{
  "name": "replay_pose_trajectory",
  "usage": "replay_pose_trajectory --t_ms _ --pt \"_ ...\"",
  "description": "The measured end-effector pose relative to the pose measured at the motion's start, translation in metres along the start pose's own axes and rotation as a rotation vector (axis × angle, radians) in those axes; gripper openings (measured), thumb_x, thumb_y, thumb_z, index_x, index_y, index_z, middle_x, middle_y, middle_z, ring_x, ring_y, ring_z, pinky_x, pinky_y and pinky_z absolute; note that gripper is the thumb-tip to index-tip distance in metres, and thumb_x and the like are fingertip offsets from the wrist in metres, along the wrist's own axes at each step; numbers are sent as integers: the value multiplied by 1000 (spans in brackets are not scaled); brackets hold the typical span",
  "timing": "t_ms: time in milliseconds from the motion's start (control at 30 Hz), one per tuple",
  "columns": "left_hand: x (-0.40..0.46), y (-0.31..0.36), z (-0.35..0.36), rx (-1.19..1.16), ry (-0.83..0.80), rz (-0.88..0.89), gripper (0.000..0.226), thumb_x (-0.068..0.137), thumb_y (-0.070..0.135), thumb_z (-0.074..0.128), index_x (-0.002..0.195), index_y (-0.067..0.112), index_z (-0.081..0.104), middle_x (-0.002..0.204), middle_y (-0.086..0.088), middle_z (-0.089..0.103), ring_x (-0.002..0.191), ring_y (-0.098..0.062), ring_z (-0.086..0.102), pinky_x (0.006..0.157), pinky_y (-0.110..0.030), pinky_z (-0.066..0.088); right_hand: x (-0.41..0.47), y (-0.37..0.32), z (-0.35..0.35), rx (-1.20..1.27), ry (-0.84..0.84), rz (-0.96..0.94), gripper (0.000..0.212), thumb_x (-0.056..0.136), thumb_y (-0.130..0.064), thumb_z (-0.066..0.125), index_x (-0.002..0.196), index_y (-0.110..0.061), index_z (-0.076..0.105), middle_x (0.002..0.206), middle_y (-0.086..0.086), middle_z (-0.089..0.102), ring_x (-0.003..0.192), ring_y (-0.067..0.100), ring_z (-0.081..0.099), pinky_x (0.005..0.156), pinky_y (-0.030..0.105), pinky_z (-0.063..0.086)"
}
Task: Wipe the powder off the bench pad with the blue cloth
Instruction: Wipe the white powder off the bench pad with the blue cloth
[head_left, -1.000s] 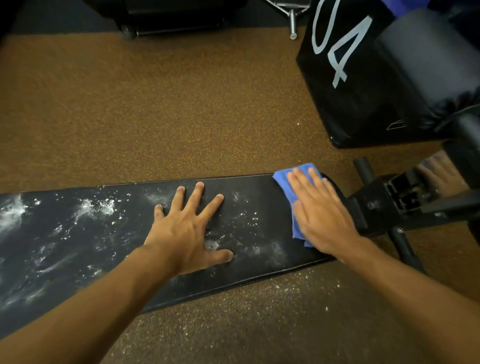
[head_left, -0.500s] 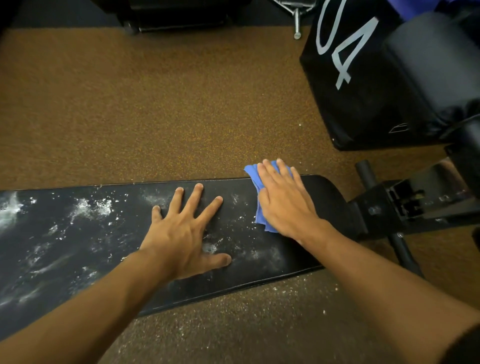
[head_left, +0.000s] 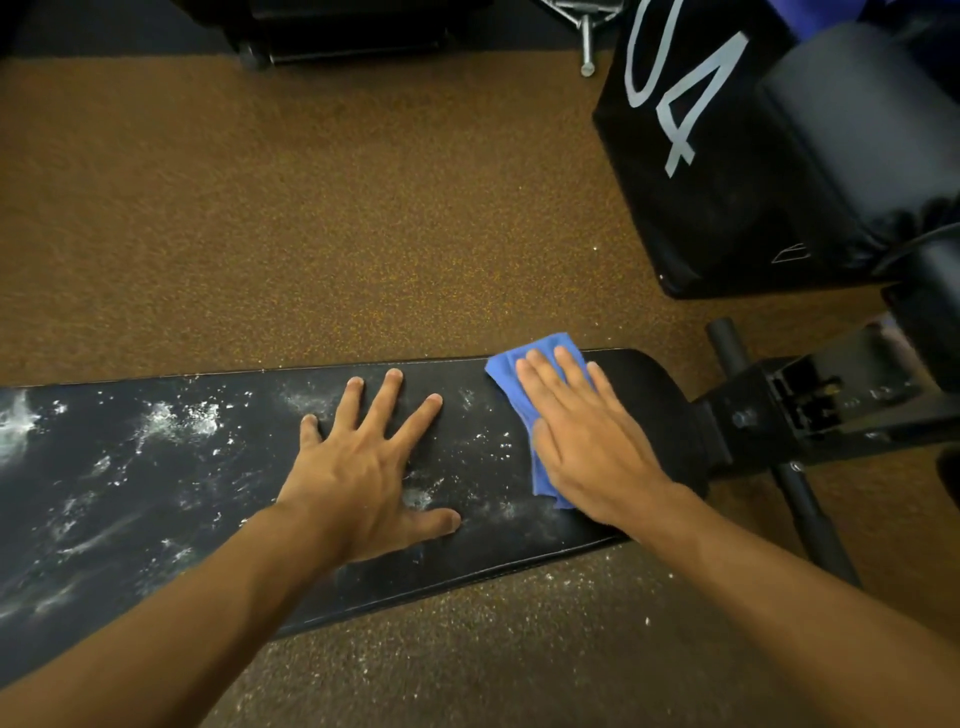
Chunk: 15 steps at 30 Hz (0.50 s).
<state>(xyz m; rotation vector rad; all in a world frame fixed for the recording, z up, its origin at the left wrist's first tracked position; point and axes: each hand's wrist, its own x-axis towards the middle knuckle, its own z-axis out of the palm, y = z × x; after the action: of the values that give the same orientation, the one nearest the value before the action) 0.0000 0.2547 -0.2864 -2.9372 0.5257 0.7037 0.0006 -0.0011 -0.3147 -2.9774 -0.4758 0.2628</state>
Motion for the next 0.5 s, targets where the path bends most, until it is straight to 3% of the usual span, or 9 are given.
replay_pose_trajectory --t_ms 167,367,500 --pt "1 0 2 6 2 0 120 61 102 27 152 45 -24 165 2 -27 154 -34 -15 118 -64 18 53 -3 -5 6 40 194 67 96 -36 14 159 -15 23 167 2 24 155 28 12 125 51 9" --pt "0 -1 2 -3 2 5 119 61 102 27 152 45 -26 165 1 -29 154 -35 -17 118 -65 17 -18 15 -3 -39 -19 52 68 96 -36 15 161 -16 17 169 0 14 156 22 5 126 49 11" --pt "1 0 1 8 -2 8 119 62 102 27 153 45 -24 165 1 -29 154 -35 -16 118 -65 18 15 38 -4 -34 51 298 75 91 -38 7 159 -12 23 167 6 23 154 31 14 124 53 14"
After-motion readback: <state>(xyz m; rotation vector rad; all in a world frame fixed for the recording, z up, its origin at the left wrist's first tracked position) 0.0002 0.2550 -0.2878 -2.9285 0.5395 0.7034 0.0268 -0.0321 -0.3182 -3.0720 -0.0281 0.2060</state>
